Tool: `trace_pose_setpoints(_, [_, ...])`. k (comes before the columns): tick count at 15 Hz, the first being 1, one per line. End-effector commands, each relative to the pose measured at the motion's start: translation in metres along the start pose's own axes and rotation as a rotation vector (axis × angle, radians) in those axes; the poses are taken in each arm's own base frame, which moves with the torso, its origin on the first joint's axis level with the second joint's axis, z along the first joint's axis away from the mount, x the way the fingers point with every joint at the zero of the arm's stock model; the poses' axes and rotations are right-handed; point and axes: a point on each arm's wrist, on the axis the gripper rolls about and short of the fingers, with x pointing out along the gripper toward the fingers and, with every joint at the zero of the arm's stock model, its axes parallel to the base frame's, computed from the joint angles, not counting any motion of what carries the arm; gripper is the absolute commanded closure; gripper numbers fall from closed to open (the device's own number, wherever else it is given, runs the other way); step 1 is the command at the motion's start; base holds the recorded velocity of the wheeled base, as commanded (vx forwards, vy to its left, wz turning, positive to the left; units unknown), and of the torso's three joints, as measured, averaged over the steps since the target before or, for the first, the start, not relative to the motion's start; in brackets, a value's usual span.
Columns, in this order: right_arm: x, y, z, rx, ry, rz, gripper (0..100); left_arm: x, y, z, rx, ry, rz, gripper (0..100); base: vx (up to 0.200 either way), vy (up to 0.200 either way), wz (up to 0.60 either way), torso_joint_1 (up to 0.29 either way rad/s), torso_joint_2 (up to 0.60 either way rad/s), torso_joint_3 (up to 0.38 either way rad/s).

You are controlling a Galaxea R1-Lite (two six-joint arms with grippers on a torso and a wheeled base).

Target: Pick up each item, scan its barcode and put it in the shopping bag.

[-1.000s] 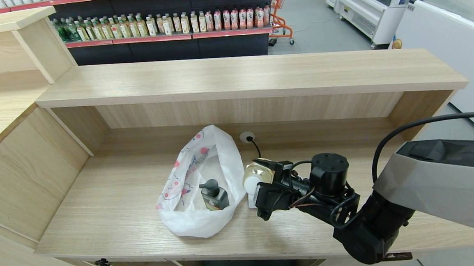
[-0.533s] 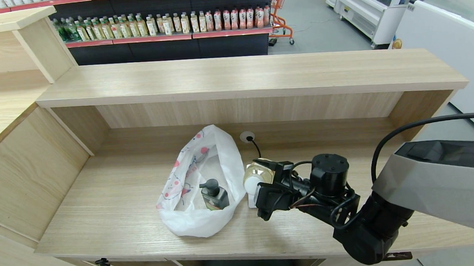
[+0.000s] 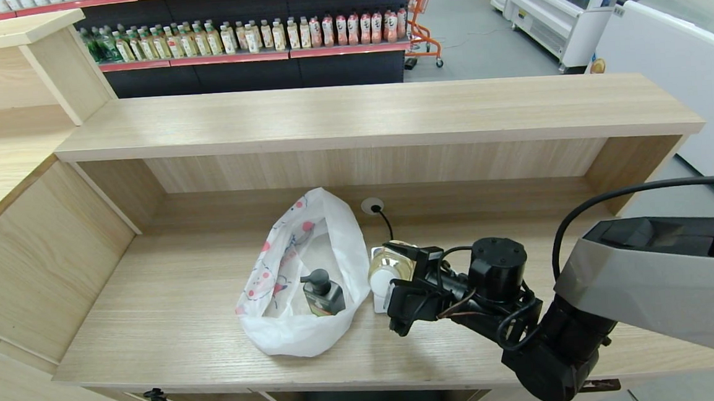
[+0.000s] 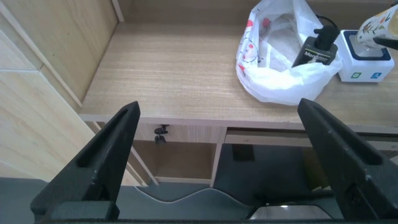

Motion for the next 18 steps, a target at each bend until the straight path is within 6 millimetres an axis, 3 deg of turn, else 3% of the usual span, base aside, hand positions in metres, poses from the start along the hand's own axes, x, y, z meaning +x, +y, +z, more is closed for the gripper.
trace_pose_setpoints(1, [0.000,0.002,-0.001,0.001,0.003,0.005,100,0.000,0.000,0.000,0.001,0.000,0.000,0,0.000,0.000,0.00,0.000,0.00,0.000])
trace_pose_setpoints(6, [0.001,0.000,-0.001,0.004,0.000,-0.002,100,0.000,0.000,0.000,0.001,0.000,0.000,0,0.000,0.000,0.00,0.000,0.00,0.000])
trace_pose_setpoints(8, [0.008,-0.015,0.005,0.016,-0.029,-0.068,100,0.000,0.000,0.000,0.001,0.000,0.000,0,0.000,0.000,0.00,0.000,0.00,0.000])
trace_pose_setpoints(11, [0.004,-0.066,0.032,0.135,0.005,-0.269,100,0.000,0.000,0.000,0.001,0.000,0.000,0,0.000,0.000,0.00,0.000,0.00,0.000])
trace_pose_setpoints(13, [-0.007,-0.118,0.056,0.286,0.065,-0.404,100,0.000,0.000,0.000,-0.001,0.000,0.000,0,0.000,0.000,0.00,0.000,0.00,0.000])
trace_pose_setpoints(15, [-0.027,-0.167,0.066,0.460,0.141,-0.451,100,0.000,0.000,0.000,-0.001,0.000,0.000,0,0.000,0.000,0.00,0.000,0.00,0.000])
trace_pose_setpoints(18, [-0.054,-0.191,0.068,0.771,0.190,-0.463,100,0.000,0.000,0.000,-0.004,0.000,0.000,0,0.000,0.000,0.00,0.000,0.00,0.000])
